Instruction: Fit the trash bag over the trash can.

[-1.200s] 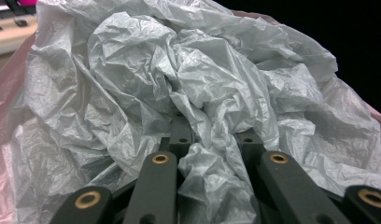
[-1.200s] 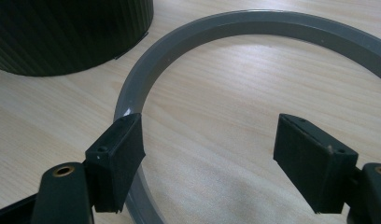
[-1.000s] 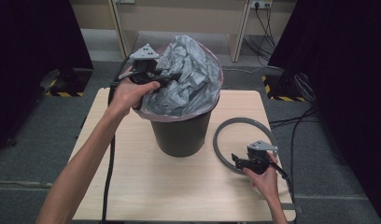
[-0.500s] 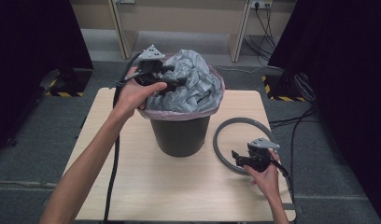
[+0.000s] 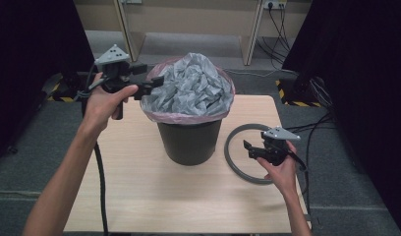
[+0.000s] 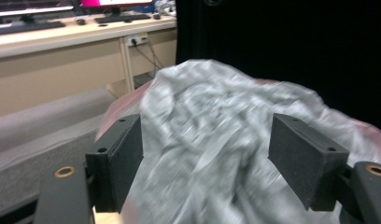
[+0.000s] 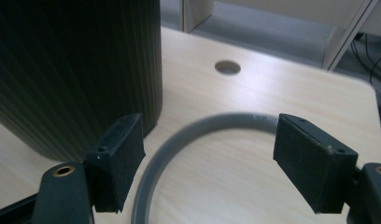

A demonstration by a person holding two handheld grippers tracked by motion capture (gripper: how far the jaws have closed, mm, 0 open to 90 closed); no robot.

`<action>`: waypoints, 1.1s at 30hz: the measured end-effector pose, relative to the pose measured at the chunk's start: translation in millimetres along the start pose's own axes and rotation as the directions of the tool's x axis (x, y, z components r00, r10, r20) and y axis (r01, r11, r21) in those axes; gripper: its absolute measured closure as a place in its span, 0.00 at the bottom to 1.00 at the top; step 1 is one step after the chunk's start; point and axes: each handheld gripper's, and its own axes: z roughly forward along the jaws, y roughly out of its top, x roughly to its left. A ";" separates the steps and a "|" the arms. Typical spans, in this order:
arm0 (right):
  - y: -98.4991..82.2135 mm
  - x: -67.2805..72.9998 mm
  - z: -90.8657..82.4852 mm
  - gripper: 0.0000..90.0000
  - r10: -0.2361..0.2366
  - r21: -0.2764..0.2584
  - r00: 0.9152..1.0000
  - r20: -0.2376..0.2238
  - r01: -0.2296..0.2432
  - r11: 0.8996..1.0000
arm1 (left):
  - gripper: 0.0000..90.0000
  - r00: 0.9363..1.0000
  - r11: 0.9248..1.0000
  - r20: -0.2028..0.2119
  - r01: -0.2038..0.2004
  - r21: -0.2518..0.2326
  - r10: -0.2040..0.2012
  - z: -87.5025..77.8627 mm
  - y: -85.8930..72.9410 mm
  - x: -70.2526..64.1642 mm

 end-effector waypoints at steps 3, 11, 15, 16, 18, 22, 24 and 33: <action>17.3 1.0 -0.7 0.28 -0.021 -0.014 1.000 -0.001 0.021 1.000 | 0.28 0.999 1.000 -0.036 0.016 0.019 -0.015 -9.2 -13.5 11.8; 57.0 0.4 0.2 0.28 -0.053 -0.041 0.998 0.020 0.054 0.998 | 0.27 0.998 0.997 -0.054 0.040 0.059 -0.037 -14.8 -35.5 21.2; 77.1 -1.3 -2.5 0.28 -0.035 -0.079 0.999 0.015 0.036 0.996 | 0.22 0.998 0.995 -0.041 0.059 0.079 -0.056 -13.6 -45.9 18.8; 83.2 -1.2 -3.2 0.28 -0.033 -0.093 0.999 0.012 0.034 0.995 | 0.20 0.998 0.995 -0.037 0.063 0.078 -0.060 -13.3 -47.7 17.9; 96.2 -0.8 -3.6 0.29 -0.027 -0.113 1.000 0.009 0.028 0.993 | 0.19 0.997 0.995 -0.030 0.066 0.078 -0.064 -13.4 -50.6 15.9; 122.2 -1.1 -0.8 0.31 -0.018 -0.124 1.000 0.014 0.020 0.992 | 0.19 0.998 0.995 -0.014 0.057 0.083 -0.056 -14.4 -53.1 12.8; 132.9 -2.4 1.6 0.32 -0.011 -0.123 1.000 0.023 0.014 0.992 | 0.19 0.998 0.995 -0.004 0.062 0.080 -0.062 -15.2 -54.0 12.5; 165.3 -6.8 3.9 0.33 0.047 -0.165 0.999 -0.022 -0.050 0.985 | 0.19 0.999 0.995 0.025 0.042 0.090 -0.044 -17.2 -60.1 6.7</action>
